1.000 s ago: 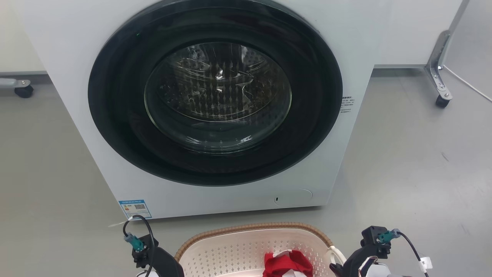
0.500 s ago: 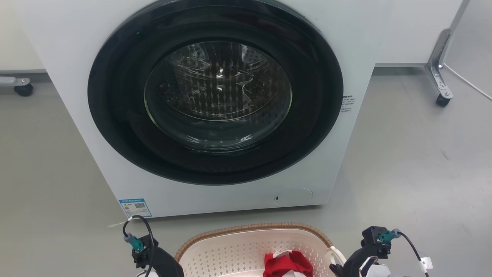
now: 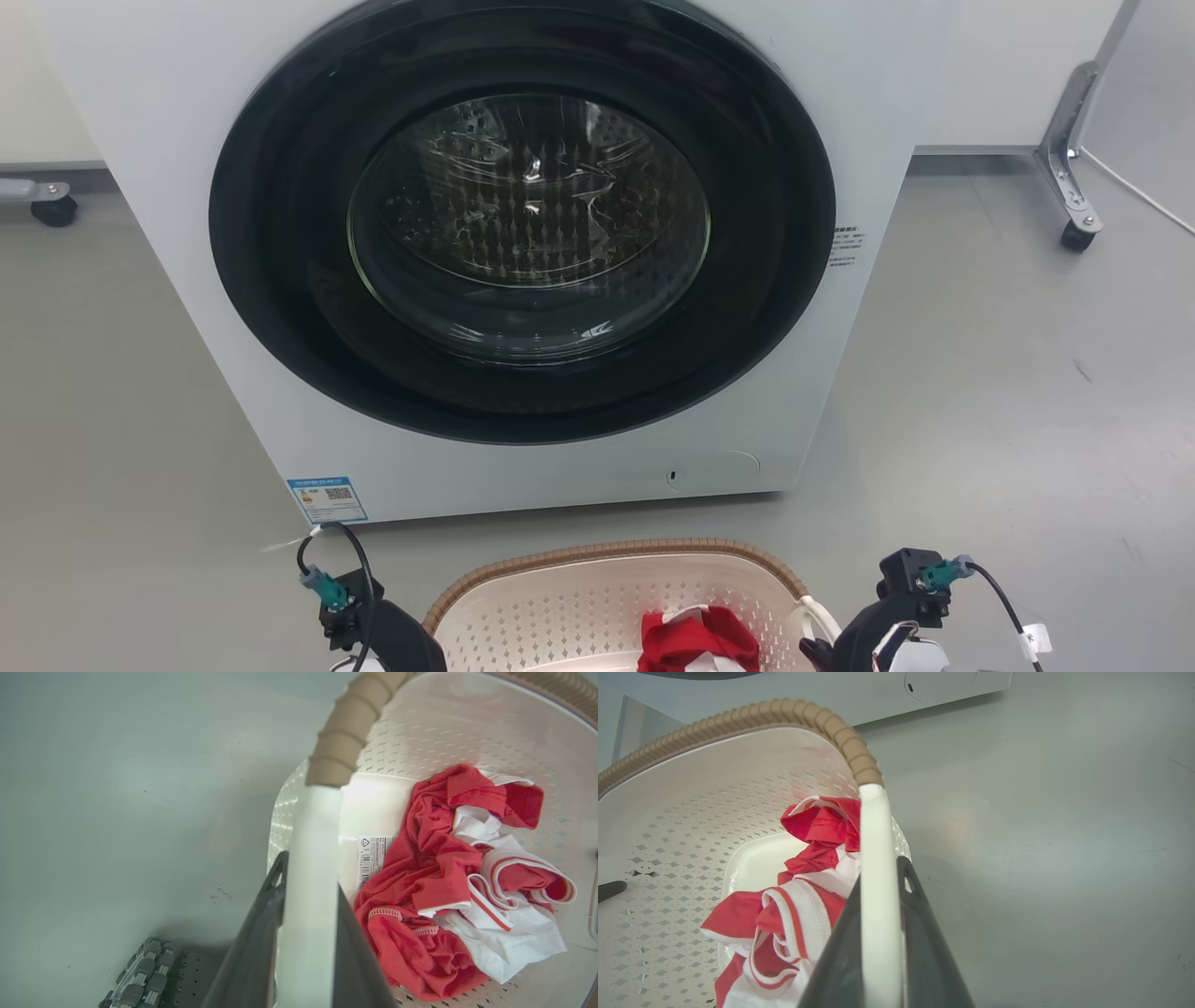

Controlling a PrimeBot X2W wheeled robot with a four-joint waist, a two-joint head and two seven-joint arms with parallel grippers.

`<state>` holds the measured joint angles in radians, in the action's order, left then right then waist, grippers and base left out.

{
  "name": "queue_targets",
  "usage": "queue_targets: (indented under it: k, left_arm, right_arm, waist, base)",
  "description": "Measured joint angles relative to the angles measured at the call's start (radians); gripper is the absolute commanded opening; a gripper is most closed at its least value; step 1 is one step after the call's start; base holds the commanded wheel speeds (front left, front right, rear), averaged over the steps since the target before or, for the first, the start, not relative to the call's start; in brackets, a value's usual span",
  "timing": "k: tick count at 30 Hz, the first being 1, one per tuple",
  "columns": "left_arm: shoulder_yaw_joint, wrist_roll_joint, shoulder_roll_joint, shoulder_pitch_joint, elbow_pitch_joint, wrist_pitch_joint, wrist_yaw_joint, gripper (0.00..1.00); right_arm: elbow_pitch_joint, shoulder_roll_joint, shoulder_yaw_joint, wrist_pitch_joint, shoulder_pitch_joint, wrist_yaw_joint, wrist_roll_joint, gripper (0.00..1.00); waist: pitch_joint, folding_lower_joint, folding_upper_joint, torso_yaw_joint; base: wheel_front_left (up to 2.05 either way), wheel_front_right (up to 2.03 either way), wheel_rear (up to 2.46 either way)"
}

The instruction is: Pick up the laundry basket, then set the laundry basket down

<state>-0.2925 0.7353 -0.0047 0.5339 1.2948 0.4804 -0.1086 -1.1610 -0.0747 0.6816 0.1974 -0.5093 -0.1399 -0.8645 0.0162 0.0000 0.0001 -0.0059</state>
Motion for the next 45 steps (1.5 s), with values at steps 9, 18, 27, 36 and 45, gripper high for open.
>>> queue_targets:
  k: [9, 18, 27, 36, 45]
  left_arm:
    - [-0.007, -0.002, 0.000, 0.003, -0.003, -0.042, 0.003, 0.00]
    - [-0.020, -0.006, 0.000, 0.029, -0.029, -0.097, 0.005, 0.00]
    - [-0.034, -0.008, 0.000, 0.090, -0.070, -0.169, 0.020, 0.00]
    - [-0.038, -0.019, 0.000, 0.153, -0.084, -0.229, 0.035, 0.00]
    - [-0.041, -0.053, 0.003, 0.231, -0.108, -0.300, 0.059, 0.00]
  right_arm:
    - [0.013, -0.005, 0.007, -0.031, 0.000, 0.000, -0.007, 0.00]
    - [0.016, -0.011, 0.007, -0.085, -0.030, 0.000, -0.007, 0.00]
    - [0.020, -0.022, 0.006, -0.167, -0.105, 0.000, 0.002, 0.00]
    - [0.021, -0.028, 0.012, -0.222, -0.181, 0.000, 0.031, 0.00]
    - [0.025, -0.038, 0.021, -0.265, -0.264, 0.000, 0.056, 0.00]
  waist:
    - [-0.024, 0.0000, 0.0000, 0.002]
    - [-0.088, 0.0000, 0.0000, 0.005]
    - [-0.207, 0.0002, 0.0000, 0.005]
    - [-0.335, 0.0002, 0.0000, 0.005]
    - [-0.454, 0.0003, 0.0001, 0.003]
  base:
    - [0.00, 0.00, 0.00]
    - [0.00, 0.00, 0.00]
    - [0.00, 0.00, 0.00]
    - [0.00, 0.00, 0.00]
    - [0.00, 0.00, 0.00]
